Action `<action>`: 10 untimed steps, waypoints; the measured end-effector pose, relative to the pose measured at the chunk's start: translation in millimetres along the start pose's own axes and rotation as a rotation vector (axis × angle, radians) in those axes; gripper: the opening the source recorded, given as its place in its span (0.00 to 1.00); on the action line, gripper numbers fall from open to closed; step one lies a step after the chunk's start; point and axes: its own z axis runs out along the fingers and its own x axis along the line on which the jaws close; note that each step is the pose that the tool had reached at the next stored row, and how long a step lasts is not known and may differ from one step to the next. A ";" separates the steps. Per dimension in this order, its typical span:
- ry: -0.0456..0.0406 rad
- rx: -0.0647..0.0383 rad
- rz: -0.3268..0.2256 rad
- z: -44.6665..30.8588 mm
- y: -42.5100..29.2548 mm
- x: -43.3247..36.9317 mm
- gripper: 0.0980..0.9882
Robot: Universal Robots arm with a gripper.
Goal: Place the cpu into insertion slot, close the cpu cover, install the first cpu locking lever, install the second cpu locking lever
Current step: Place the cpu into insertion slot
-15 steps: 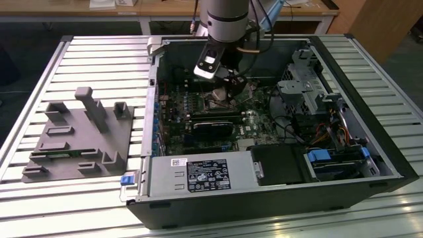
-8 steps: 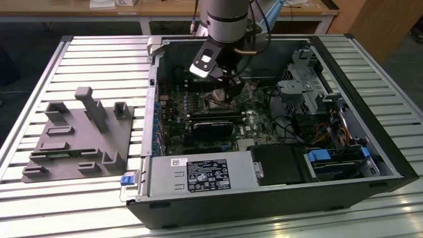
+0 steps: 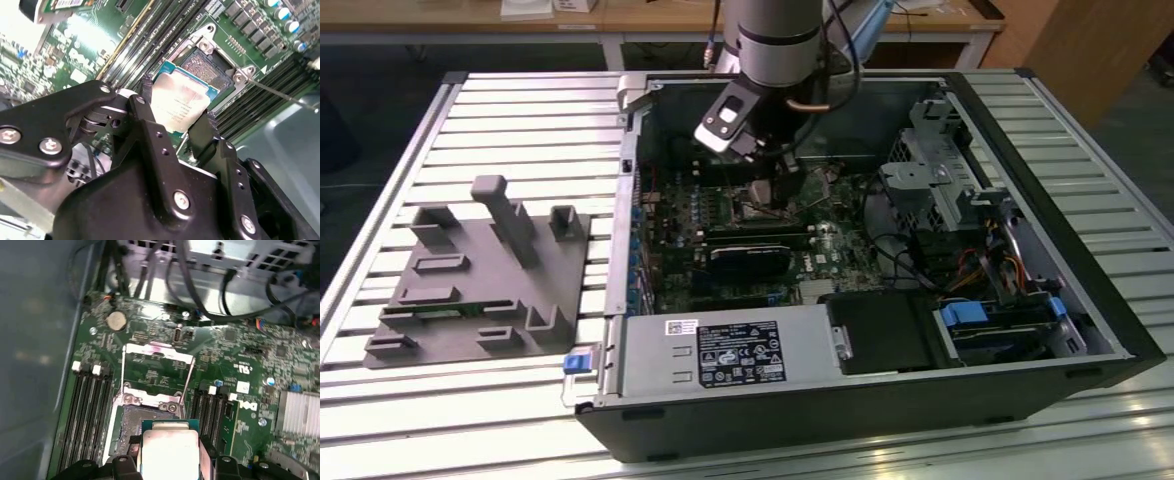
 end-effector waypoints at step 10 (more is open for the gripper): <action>-0.0095 0.001 0.133 1.6 0.0 0.7 0.50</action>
